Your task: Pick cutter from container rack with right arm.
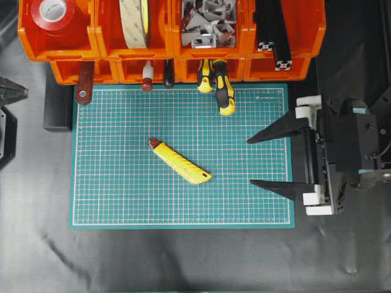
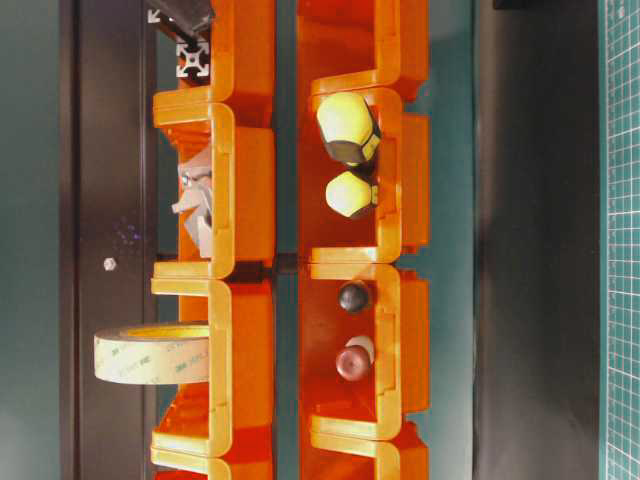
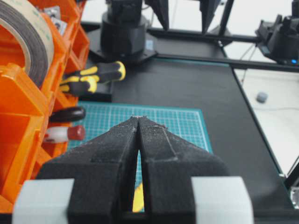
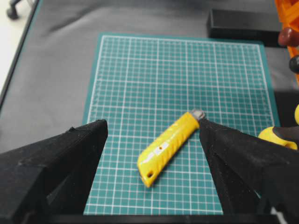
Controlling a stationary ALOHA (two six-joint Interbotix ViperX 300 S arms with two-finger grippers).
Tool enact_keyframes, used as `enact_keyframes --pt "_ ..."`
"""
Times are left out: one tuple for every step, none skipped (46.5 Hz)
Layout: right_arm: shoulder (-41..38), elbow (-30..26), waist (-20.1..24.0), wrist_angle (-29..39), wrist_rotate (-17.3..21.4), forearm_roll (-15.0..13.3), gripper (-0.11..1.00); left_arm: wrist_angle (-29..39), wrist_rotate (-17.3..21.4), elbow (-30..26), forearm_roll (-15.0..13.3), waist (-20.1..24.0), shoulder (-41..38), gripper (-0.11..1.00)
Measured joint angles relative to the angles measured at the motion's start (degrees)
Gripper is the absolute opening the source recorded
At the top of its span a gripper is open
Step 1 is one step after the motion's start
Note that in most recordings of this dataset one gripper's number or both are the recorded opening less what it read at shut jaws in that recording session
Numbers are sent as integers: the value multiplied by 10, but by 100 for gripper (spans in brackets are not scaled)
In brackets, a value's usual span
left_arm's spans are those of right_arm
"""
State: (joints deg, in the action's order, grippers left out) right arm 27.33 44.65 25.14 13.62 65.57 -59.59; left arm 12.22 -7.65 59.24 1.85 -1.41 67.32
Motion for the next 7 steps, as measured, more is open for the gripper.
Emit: enact_keyframes --pt "0 0 0 0 0 -1 76 0 0 0 1 0 1 0" --pt "0 0 0 0 0 0 76 0 0 0 1 0 1 0" --pt "0 0 0 0 0 -1 76 0 1 0 0 0 2 0" --pt "0 0 0 1 0 0 76 0 1 0 1 0 3 0" --pt "0 -1 0 2 0 -1 76 0 0 0 1 0 3 0" --pt "1 0 0 3 0 0 76 0 0 0 1 0 3 0" --pt "2 0 0 4 0 -1 76 0 1 0 0 0 3 0"
